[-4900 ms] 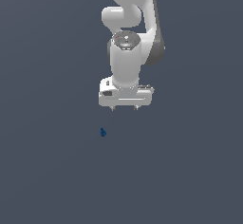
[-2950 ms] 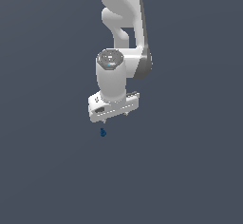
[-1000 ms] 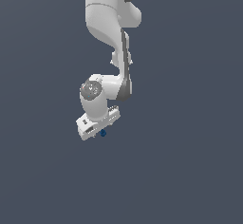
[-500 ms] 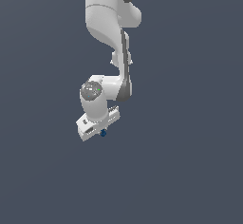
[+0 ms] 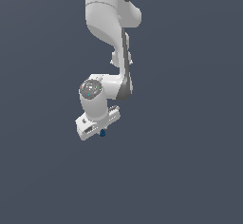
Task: Pick up the object and move it to a goal position.
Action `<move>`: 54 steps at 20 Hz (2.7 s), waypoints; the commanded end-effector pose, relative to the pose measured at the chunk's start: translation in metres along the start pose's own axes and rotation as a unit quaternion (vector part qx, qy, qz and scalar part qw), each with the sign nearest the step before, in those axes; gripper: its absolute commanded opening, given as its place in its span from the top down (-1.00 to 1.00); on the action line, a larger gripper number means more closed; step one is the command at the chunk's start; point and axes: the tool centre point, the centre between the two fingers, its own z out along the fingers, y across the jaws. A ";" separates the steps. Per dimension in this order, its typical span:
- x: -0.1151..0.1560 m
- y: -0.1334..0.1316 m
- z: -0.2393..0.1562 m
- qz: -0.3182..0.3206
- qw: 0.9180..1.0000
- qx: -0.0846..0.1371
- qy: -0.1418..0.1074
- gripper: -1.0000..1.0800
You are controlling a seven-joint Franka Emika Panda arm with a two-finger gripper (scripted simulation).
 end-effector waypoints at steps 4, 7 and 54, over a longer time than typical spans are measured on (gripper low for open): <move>0.008 0.008 -0.026 0.028 0.999 -0.015 0.008 1.00; 0.014 0.014 -0.047 0.051 0.998 -0.027 0.014 1.00; 0.040 0.059 -0.453 0.452 0.852 -0.241 0.107 1.00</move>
